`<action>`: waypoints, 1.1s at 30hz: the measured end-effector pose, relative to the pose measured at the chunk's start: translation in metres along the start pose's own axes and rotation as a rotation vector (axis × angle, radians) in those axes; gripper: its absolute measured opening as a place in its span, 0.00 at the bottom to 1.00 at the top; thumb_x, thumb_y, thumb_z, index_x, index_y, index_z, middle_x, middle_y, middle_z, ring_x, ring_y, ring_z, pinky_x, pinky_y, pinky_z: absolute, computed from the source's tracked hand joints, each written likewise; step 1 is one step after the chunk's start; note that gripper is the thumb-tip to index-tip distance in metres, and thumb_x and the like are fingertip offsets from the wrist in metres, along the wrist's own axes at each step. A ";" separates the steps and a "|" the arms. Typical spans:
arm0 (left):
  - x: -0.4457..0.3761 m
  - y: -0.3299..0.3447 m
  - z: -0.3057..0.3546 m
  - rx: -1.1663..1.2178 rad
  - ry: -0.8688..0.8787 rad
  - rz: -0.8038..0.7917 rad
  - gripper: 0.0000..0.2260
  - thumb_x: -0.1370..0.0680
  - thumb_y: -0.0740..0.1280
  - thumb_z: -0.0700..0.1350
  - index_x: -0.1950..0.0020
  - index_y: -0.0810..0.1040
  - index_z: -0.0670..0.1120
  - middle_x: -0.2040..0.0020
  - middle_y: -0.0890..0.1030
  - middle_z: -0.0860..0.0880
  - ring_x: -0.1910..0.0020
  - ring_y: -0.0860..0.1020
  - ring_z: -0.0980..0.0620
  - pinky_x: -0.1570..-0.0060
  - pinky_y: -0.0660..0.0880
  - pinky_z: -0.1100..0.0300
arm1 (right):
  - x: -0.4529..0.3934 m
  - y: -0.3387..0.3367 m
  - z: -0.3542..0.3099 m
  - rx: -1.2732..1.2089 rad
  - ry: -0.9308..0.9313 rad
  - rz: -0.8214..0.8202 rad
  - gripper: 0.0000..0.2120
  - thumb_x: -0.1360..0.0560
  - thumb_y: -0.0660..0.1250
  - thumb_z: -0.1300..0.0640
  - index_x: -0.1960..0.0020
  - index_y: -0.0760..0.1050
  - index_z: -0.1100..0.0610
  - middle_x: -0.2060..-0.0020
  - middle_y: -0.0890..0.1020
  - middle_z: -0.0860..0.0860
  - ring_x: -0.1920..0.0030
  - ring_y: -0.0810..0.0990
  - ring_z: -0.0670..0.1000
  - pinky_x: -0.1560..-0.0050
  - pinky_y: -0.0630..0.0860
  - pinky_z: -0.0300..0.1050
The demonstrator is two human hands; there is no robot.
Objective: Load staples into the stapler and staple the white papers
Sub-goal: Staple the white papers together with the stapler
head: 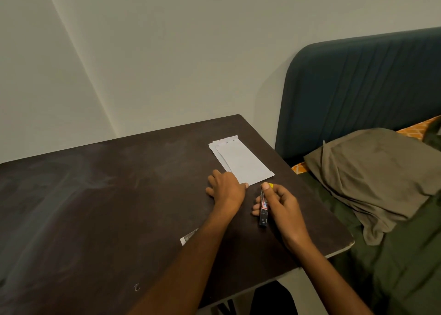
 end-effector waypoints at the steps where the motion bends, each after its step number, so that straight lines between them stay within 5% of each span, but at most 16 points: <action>1: 0.001 -0.001 -0.001 0.015 -0.009 -0.007 0.19 0.25 0.69 0.53 0.40 0.76 0.43 0.35 0.68 0.44 0.34 0.65 0.43 0.37 0.65 0.47 | 0.000 0.000 -0.001 0.004 -0.001 0.002 0.23 0.30 0.64 0.41 0.47 0.76 0.59 0.59 0.82 0.60 0.62 0.83 0.56 0.58 0.82 0.50; 4: -0.001 -0.003 -0.008 0.130 -0.056 -0.016 0.19 0.27 0.70 0.54 0.45 0.79 0.41 0.38 0.73 0.43 0.36 0.70 0.42 0.38 0.68 0.47 | 0.000 0.000 -0.002 -0.003 0.002 0.006 0.22 0.30 0.64 0.42 0.47 0.76 0.59 0.60 0.82 0.61 0.62 0.83 0.56 0.57 0.82 0.51; 9: 0.001 -0.021 -0.013 0.523 0.015 -0.033 0.11 0.26 0.70 0.45 0.67 0.80 0.40 0.62 0.83 0.41 0.61 0.81 0.44 0.52 0.79 0.50 | 0.001 0.001 -0.003 -0.016 0.012 -0.009 0.22 0.30 0.65 0.42 0.47 0.76 0.59 0.59 0.82 0.61 0.61 0.82 0.56 0.57 0.82 0.51; 12: 0.007 -0.023 -0.022 0.894 -0.053 -0.096 0.03 0.25 0.69 0.37 0.59 0.79 0.41 0.57 0.84 0.41 0.60 0.84 0.50 0.50 0.82 0.54 | 0.003 0.003 -0.005 -0.006 0.000 -0.025 0.20 0.28 0.64 0.44 0.47 0.76 0.60 0.60 0.81 0.60 0.62 0.82 0.56 0.58 0.82 0.49; 15: 0.015 -0.031 -0.035 1.078 -0.093 -0.101 0.07 0.26 0.68 0.32 0.50 0.75 0.40 0.52 0.80 0.43 0.57 0.83 0.50 0.53 0.82 0.60 | 0.007 0.008 -0.006 0.029 0.007 -0.076 0.16 0.25 0.63 0.47 0.47 0.76 0.59 0.60 0.81 0.60 0.62 0.82 0.55 0.59 0.82 0.48; 24: 0.050 -0.073 -0.078 1.120 0.059 -0.129 0.12 0.21 0.61 0.32 0.47 0.83 0.42 0.46 0.80 0.50 0.53 0.83 0.56 0.48 0.80 0.64 | 0.025 0.072 -0.011 0.197 0.139 -0.381 0.23 0.25 0.63 0.43 0.52 0.78 0.64 0.65 0.81 0.56 0.68 0.78 0.49 0.65 0.77 0.42; 33: 0.087 -0.118 -0.162 1.249 0.154 0.166 0.09 0.26 0.69 0.32 0.48 0.83 0.39 0.43 0.80 0.41 0.48 0.83 0.47 0.53 0.79 0.66 | 0.058 0.170 -0.014 0.121 0.210 -0.540 0.25 0.24 0.61 0.42 0.57 0.79 0.65 0.70 0.80 0.56 0.73 0.77 0.50 0.70 0.76 0.39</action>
Point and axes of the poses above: each hand's wrist, its own x-axis away from the middle knuckle, its own y-axis out of the palm, z = x × y, the point moved 8 cm from there along -x, towards the middle knuckle
